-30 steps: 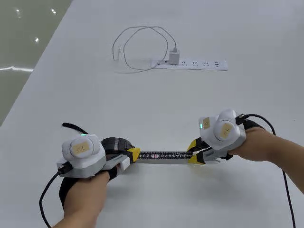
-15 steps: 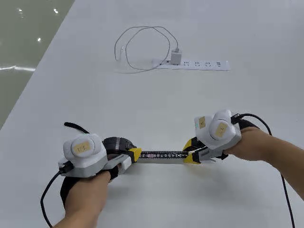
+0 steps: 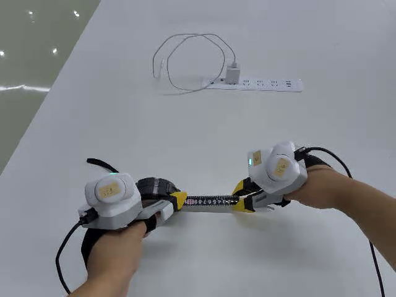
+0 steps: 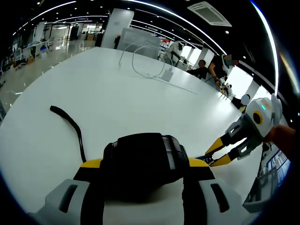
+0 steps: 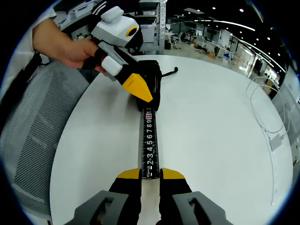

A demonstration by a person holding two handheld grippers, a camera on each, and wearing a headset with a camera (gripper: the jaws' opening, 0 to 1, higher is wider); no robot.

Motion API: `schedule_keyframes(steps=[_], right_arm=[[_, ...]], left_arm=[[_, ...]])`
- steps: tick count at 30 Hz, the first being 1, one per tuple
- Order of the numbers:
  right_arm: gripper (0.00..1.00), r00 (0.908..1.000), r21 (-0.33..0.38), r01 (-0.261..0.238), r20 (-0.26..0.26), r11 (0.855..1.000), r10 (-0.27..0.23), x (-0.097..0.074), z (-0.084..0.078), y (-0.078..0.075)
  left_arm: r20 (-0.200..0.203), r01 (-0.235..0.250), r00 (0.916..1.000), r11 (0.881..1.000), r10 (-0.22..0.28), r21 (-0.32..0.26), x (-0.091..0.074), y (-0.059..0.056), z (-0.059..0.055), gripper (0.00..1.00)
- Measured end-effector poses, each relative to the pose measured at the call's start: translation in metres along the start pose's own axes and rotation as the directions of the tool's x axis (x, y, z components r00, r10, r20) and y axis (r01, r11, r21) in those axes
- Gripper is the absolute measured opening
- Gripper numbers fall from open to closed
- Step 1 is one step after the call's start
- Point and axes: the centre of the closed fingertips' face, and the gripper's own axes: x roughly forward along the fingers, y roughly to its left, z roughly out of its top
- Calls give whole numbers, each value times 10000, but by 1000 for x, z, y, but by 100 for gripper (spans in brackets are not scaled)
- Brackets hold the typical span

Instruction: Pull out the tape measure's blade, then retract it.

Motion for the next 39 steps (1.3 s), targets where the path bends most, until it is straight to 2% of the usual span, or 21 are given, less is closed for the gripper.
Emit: schedule_keyframes(steps=[39], right_arm=[[10,9966,-172,15,821,9999,0,32,46,-1]], left_arm=[[17,59,10000,9999,-59,-125,0,0,1,63]])
